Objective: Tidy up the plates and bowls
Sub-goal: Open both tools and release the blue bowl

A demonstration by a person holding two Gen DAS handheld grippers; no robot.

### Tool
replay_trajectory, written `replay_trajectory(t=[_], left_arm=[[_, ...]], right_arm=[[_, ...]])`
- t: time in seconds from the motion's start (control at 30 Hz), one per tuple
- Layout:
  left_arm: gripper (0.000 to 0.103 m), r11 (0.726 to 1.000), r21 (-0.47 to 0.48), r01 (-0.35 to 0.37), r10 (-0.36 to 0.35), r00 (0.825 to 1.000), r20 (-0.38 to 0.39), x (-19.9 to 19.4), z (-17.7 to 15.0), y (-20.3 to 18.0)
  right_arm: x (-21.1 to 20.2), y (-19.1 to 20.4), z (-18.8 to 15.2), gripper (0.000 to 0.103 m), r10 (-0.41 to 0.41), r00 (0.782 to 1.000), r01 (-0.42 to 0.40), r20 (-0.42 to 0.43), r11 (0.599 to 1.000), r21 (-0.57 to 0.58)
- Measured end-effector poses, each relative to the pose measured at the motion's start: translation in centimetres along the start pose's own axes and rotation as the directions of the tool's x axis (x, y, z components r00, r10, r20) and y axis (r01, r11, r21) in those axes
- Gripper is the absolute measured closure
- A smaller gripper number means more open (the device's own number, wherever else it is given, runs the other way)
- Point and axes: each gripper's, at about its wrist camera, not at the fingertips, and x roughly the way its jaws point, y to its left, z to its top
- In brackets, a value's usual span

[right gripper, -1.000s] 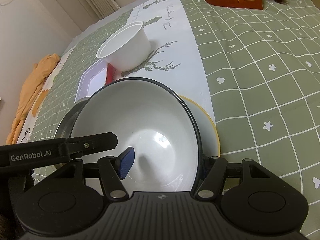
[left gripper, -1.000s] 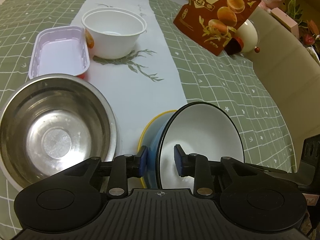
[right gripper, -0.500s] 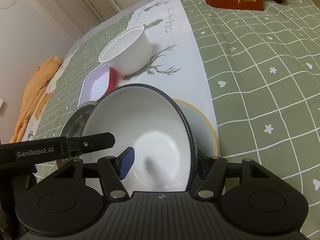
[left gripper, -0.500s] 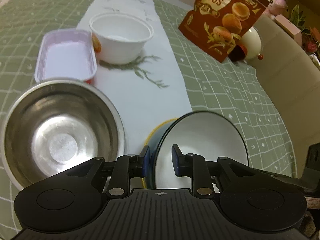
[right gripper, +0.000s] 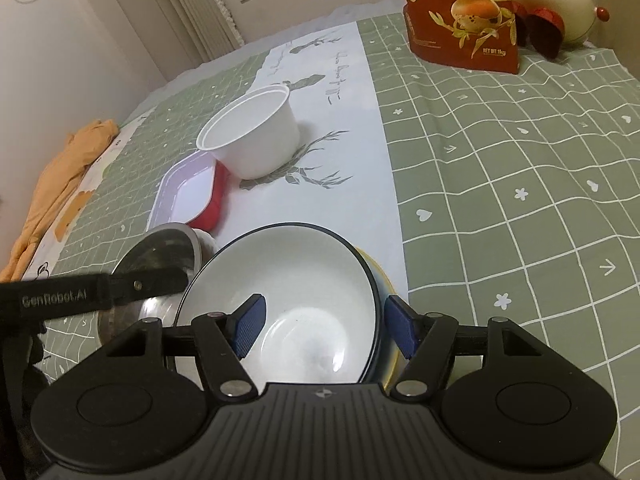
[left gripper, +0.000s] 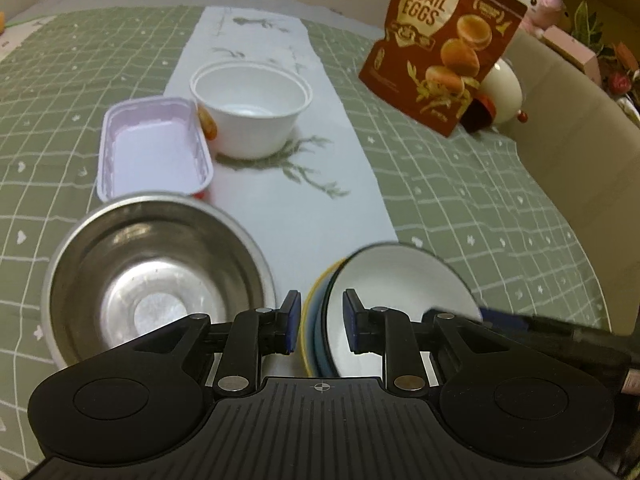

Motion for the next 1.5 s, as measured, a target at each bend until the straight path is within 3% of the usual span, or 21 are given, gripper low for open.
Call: replay_trajectory(t=[0.23, 0.37, 0.57, 0.73, 1.07, 1.5], left_arm=[[0.076, 1.0, 0.007, -0.012, 0.012, 0.997, -0.075, 0.1, -1.0, 0.5], [0.07, 1.0, -0.014, -0.016, 0.015, 0.996, -0.091, 0.8, -1.3, 0.8], [0.07, 0.999, -0.037, -0.01, 0.005, 0.993, -0.119, 2.4, -1.4, 0.9], [0.069, 0.998, -0.06, 0.036, -0.042, 0.993, -0.113, 3.3, -1.3, 0.8], [0.074, 0.999, -0.036, 0.036, -0.041, 0.988, -0.152, 6.2, -0.8, 0.4], [0.073, 0.998, 0.041, 0.053, -0.048, 0.993, -0.108, 7.6, 1.5, -0.6]], right_arm=[[-1.0, -1.0, 0.0, 0.034, -0.021, 0.999, 0.021, 0.026, 1.0, 0.019], [-0.7, -1.6, -0.4, 0.034, -0.001, 1.0, 0.001, -0.001, 0.999, 0.042], [0.9, -2.5, -1.4, 0.033, 0.046, 0.997, -0.038, -0.067, 0.994, 0.106], [2.1, -3.4, -1.9, 0.033, 0.099, 0.99, -0.081, -0.098, 0.981, 0.174], [4.3, -3.3, -1.7, 0.033, 0.169, 0.977, -0.142, -0.127, 0.97, 0.195], [6.1, -3.8, -0.1, 0.032, 0.144, 0.984, -0.118, -0.106, 0.969, 0.216]])
